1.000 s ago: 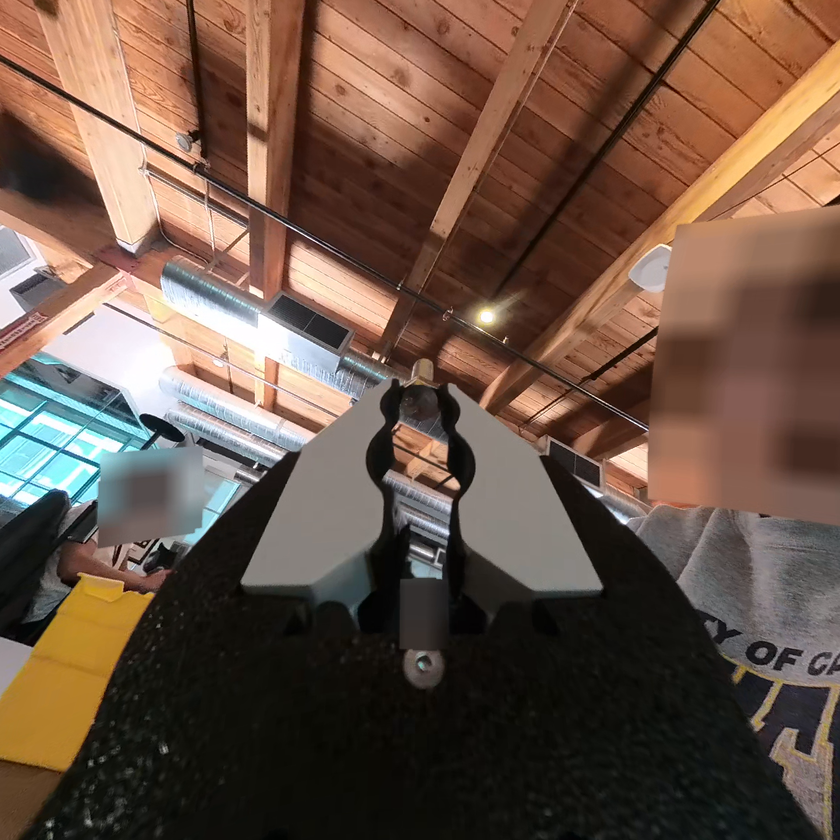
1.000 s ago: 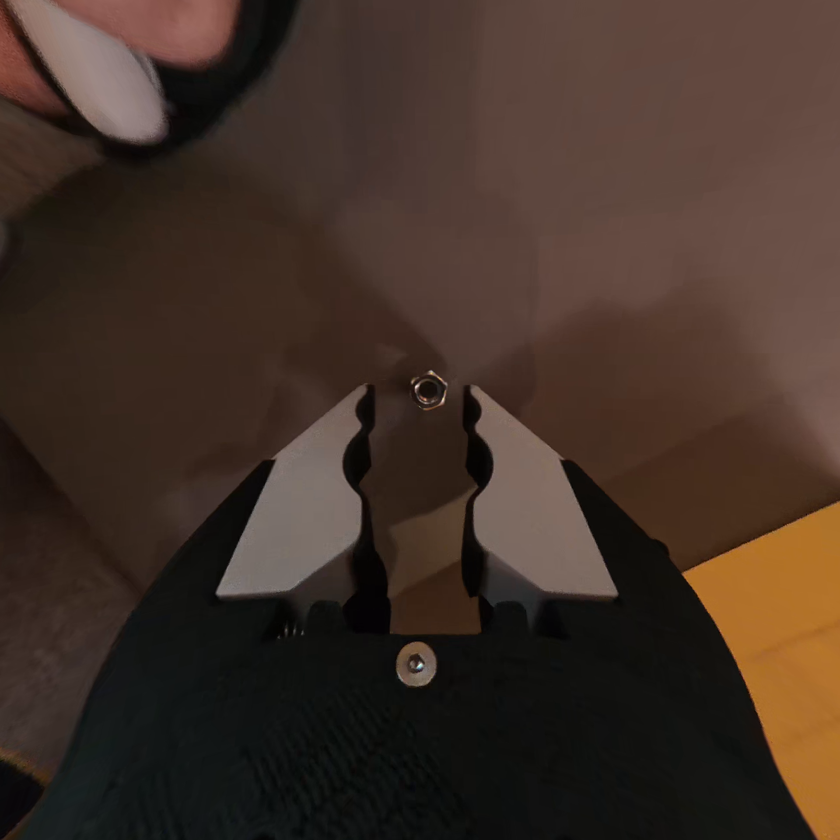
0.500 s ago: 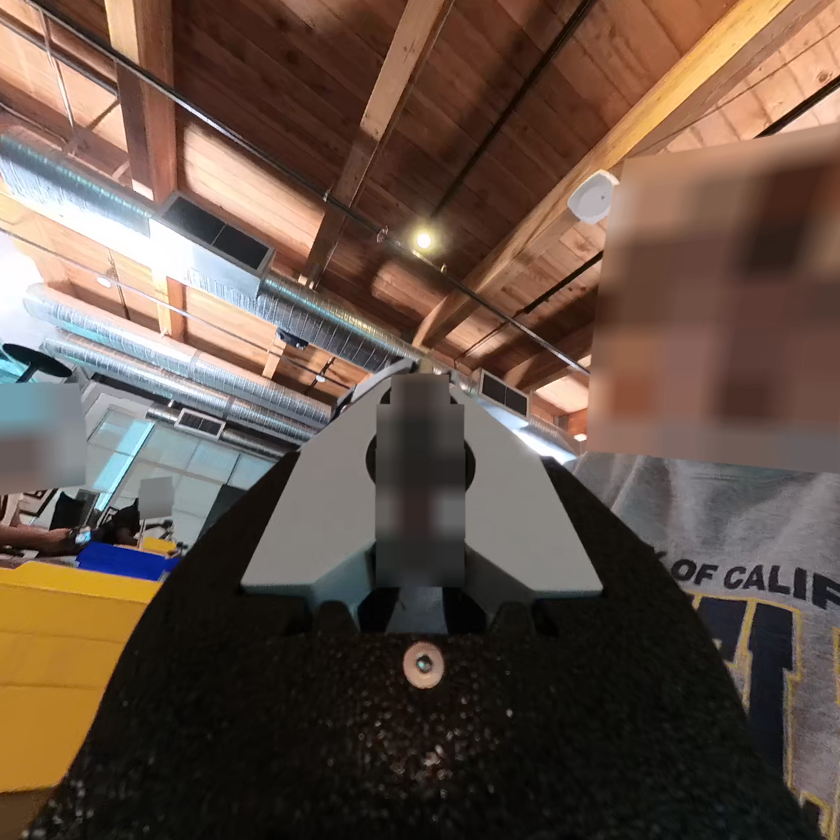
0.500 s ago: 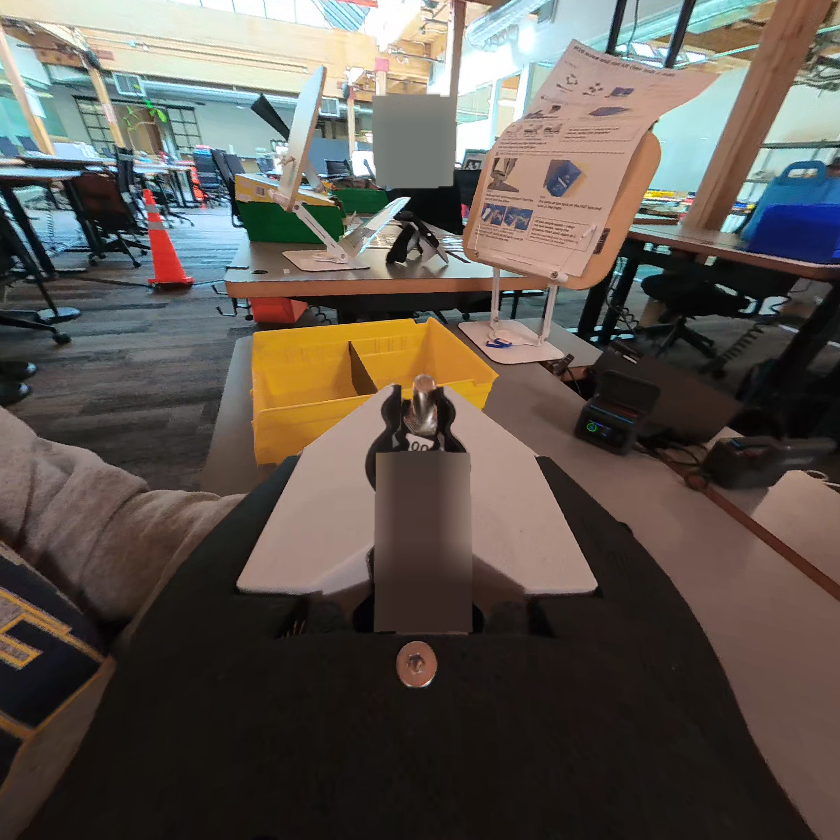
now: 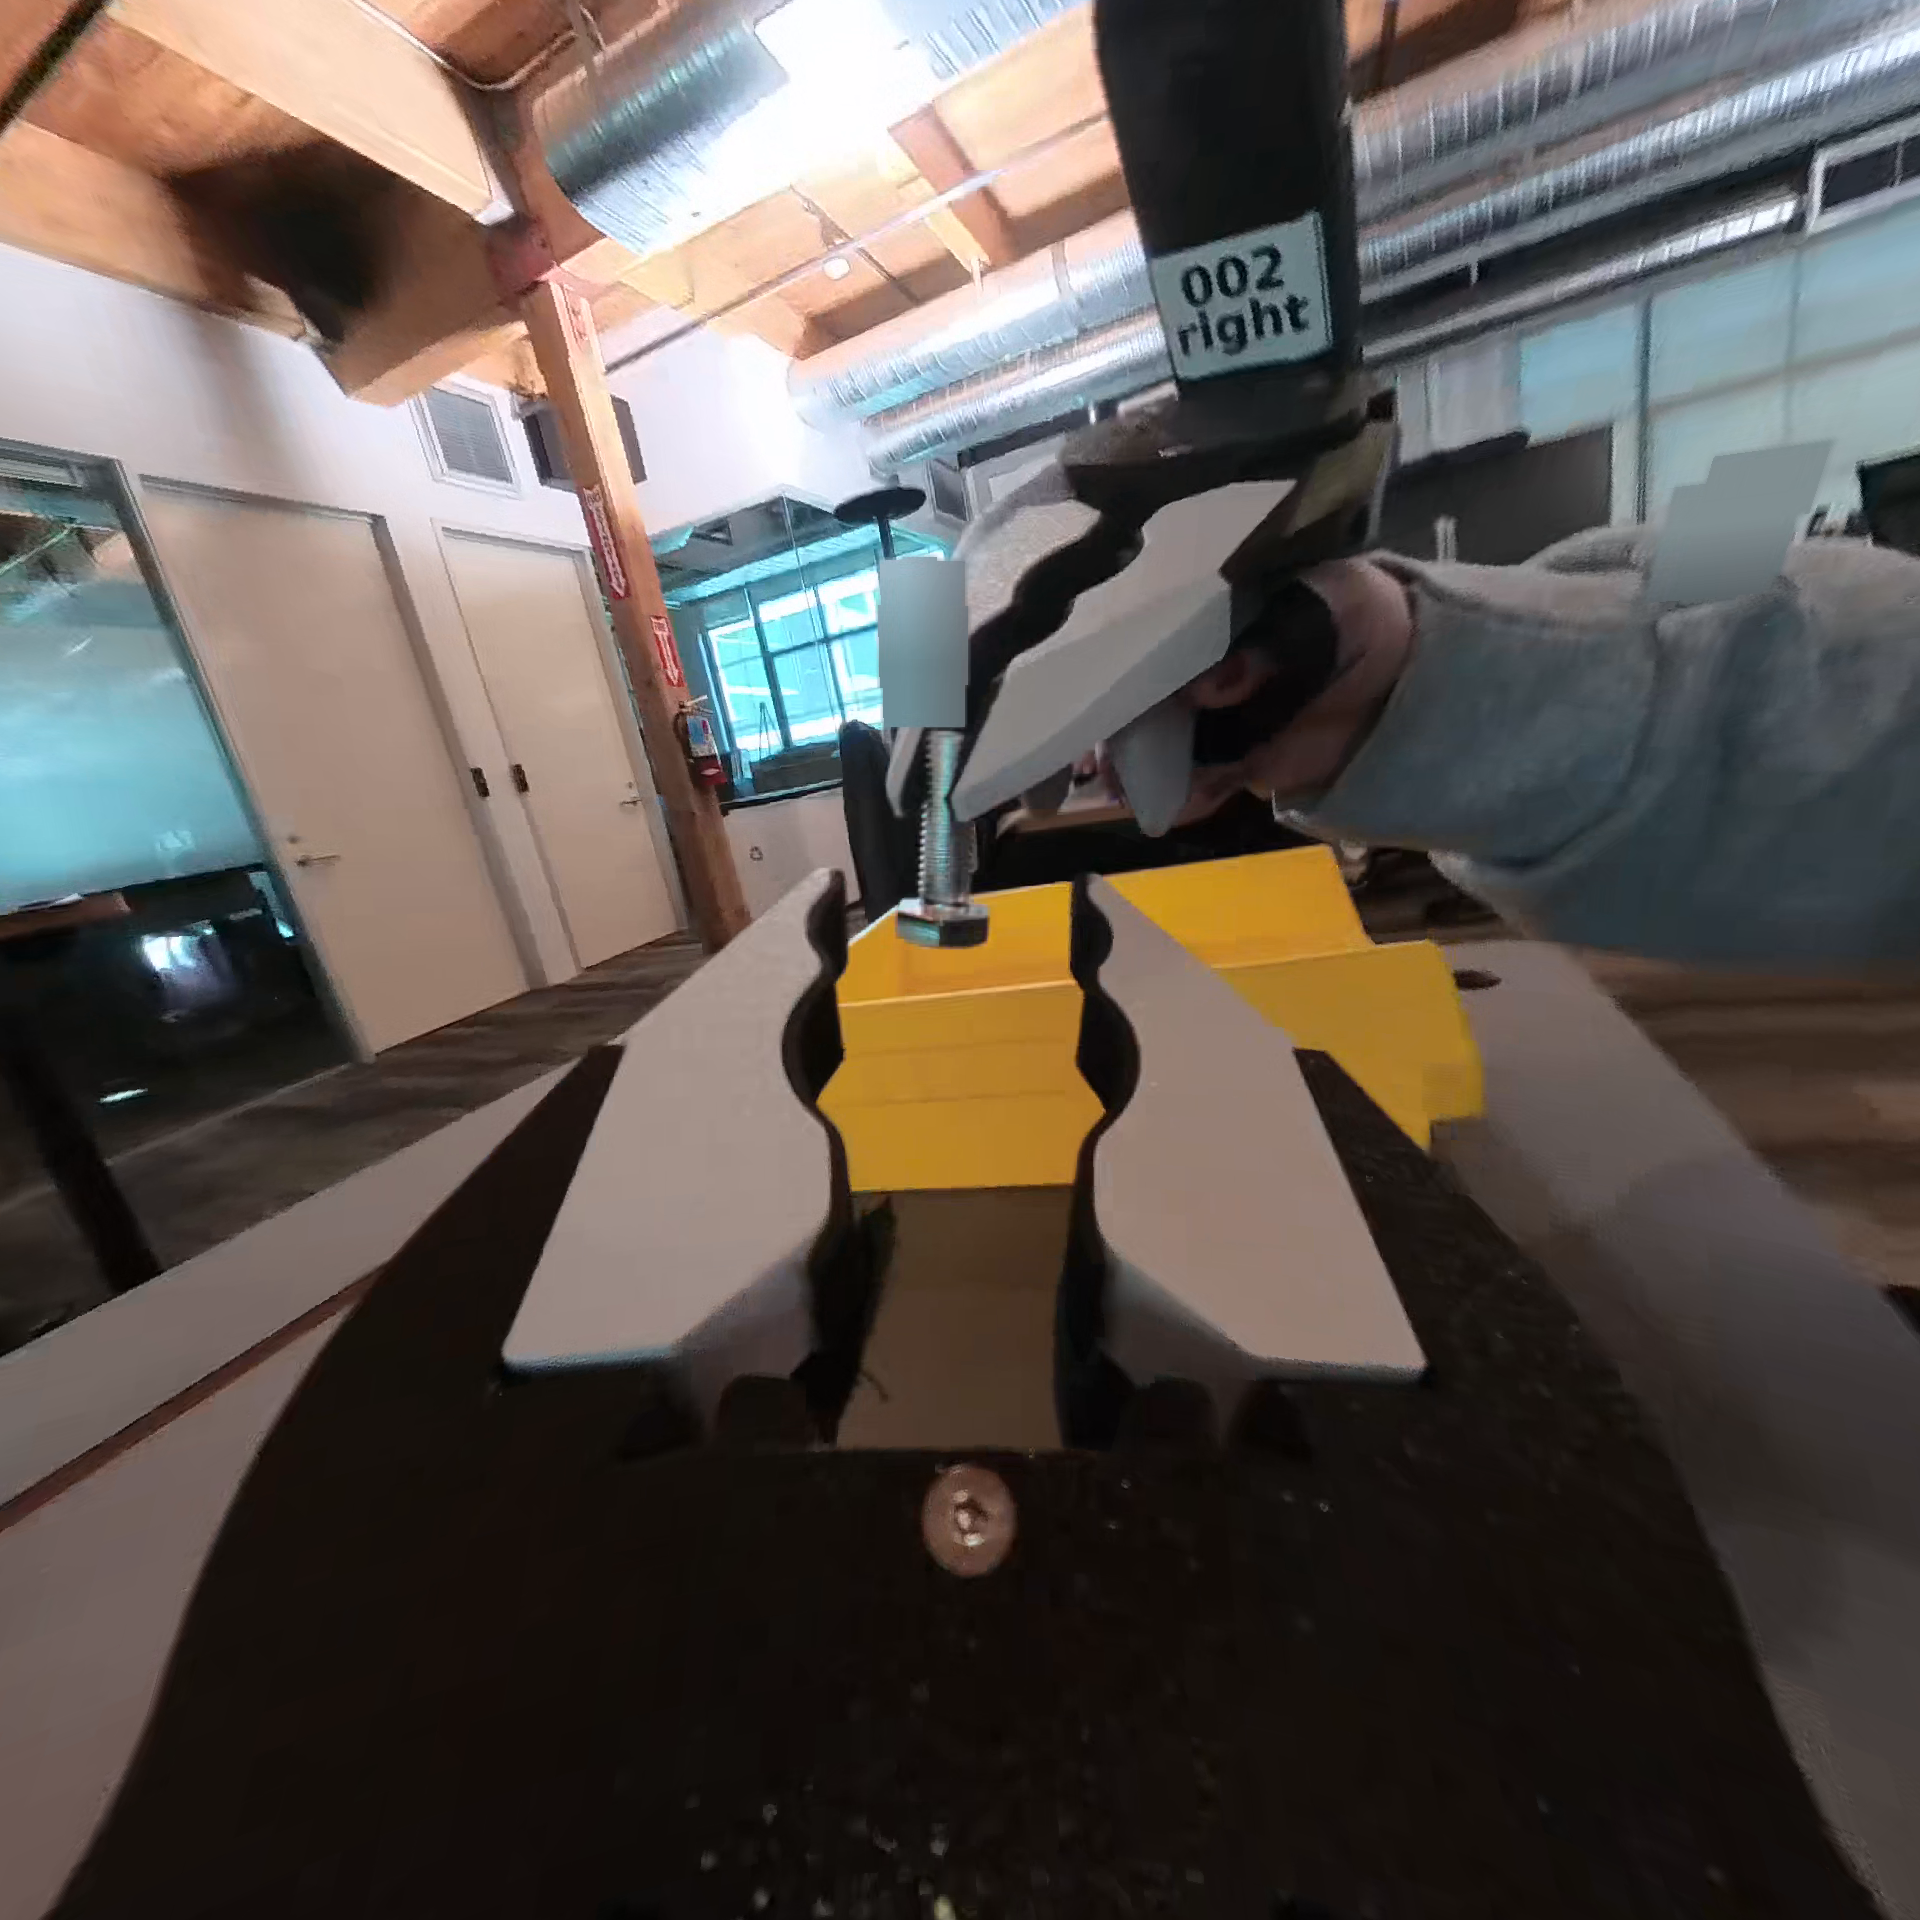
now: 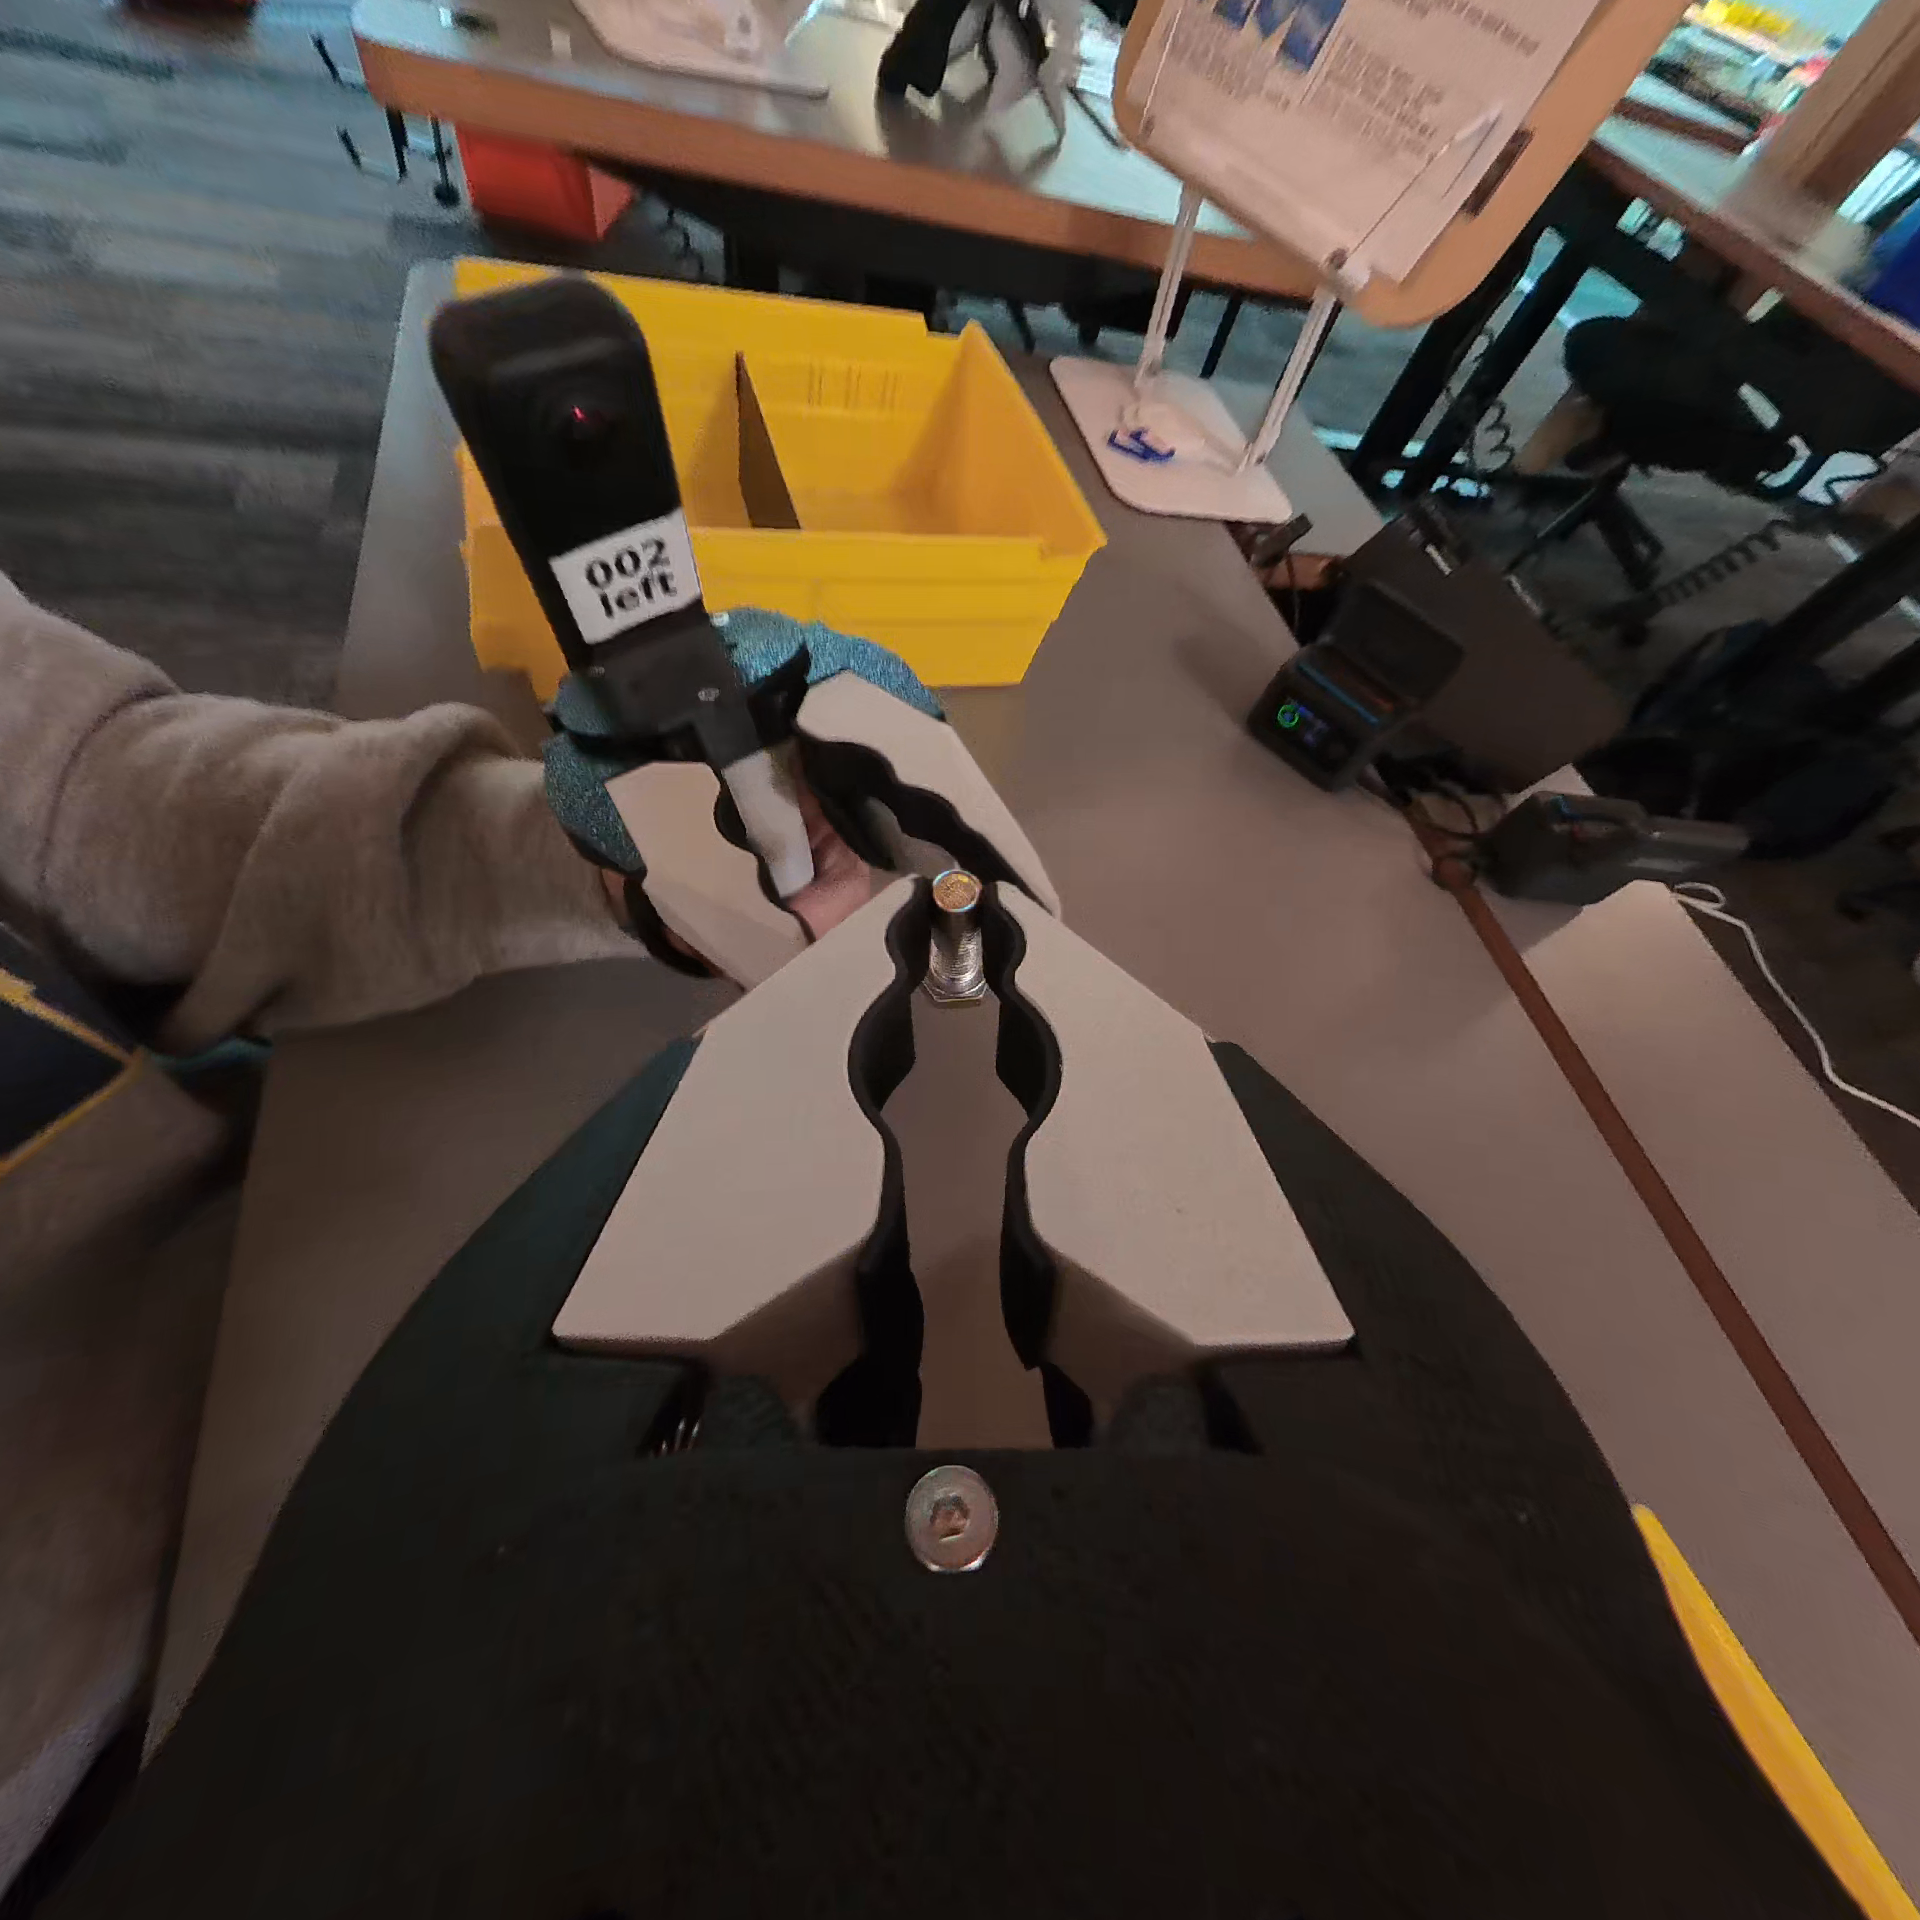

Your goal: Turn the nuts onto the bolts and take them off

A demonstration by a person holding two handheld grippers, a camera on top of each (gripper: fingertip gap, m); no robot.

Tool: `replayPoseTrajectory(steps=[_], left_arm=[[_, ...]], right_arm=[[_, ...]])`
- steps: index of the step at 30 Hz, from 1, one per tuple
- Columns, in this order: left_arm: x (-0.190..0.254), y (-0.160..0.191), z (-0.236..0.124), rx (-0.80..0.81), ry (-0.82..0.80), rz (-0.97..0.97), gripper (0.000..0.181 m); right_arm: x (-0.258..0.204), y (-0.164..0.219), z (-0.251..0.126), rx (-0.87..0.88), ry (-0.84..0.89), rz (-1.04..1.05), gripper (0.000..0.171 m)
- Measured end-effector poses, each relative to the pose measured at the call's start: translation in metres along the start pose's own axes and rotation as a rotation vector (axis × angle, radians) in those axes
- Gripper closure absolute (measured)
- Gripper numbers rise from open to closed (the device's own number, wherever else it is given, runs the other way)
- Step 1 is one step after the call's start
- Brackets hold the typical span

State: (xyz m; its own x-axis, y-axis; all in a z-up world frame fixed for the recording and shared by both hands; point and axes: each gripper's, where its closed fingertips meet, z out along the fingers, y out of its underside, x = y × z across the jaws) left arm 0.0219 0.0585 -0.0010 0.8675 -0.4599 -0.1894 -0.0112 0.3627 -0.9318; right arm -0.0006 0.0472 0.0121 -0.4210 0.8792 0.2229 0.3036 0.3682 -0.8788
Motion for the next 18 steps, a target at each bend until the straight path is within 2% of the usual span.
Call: replayPoseTrajectory(steps=[6,7,9,12,13,15,18], left_arm=[[-0.003,0.014,0.006,-0.078,-0.034,0.012,0.142],[-0.003,0.015,0.006,-0.078,-0.044,0.015,0.145],[-0.003,0.015,0.006,-0.085,-0.050,0.038,0.165],[-0.007,0.021,0.004,-0.142,-0.055,0.047,0.165],[-0.013,0.024,0.003,-0.163,-0.093,0.066,0.165],[-0.035,0.030,-0.007,-0.190,-0.206,0.055,0.165],[-0.071,0.033,-0.029,-0.184,-0.376,0.033,0.165]], right_arm=[[0.003,0.006,0.000,-0.012,0.018,0.034,0.163],[0.002,0.007,0.000,-0.009,0.015,0.041,0.163],[0.000,0.009,0.001,-0.010,0.000,0.057,0.163],[0.002,0.014,0.002,-0.008,0.001,0.103,0.163],[0.004,0.015,0.001,-0.008,0.018,0.128,0.162],[0.013,0.021,-0.003,-0.026,0.103,0.188,0.145],[0.005,0.061,0.000,-0.167,0.204,0.332,0.141]])
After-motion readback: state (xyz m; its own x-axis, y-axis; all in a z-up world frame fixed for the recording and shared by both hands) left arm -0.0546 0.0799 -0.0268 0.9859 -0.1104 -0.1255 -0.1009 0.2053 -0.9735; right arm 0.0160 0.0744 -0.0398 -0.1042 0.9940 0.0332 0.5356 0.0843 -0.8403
